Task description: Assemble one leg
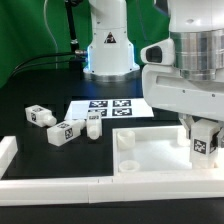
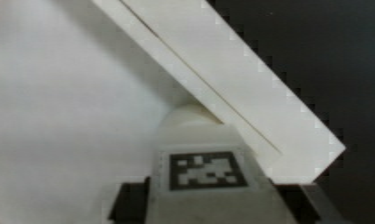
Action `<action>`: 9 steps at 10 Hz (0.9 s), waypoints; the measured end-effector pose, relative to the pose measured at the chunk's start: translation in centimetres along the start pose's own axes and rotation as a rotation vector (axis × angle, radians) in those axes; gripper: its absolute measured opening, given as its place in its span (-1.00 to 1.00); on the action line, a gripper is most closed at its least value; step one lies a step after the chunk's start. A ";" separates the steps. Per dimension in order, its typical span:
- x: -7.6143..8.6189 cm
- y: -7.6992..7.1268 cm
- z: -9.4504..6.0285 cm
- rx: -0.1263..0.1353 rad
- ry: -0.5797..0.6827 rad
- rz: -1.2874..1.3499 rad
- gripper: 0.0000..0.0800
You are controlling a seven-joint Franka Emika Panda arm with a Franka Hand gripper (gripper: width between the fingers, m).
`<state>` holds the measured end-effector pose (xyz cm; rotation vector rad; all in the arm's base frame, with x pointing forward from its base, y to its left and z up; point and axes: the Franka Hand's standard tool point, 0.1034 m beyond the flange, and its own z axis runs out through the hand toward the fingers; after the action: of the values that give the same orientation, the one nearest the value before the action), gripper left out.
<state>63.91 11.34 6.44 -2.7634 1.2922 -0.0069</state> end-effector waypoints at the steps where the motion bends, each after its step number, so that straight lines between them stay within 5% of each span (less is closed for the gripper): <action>1: 0.1 0.1 0.0 0.000 0.001 0.096 -0.29; 4: -0.1 0.0 0.1 -0.001 0.004 0.481 -0.29; 7: 0.0 -0.4 0.2 0.061 0.004 0.951 -0.29; 9: 0.1 -0.4 0.2 0.065 0.006 1.034 -0.29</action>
Offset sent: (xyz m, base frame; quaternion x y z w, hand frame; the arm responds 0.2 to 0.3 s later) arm -0.0011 -0.0069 0.0002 -0.0267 0.0325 0.3355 0.9411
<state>64.30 11.52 6.30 -1.7351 2.4550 0.0144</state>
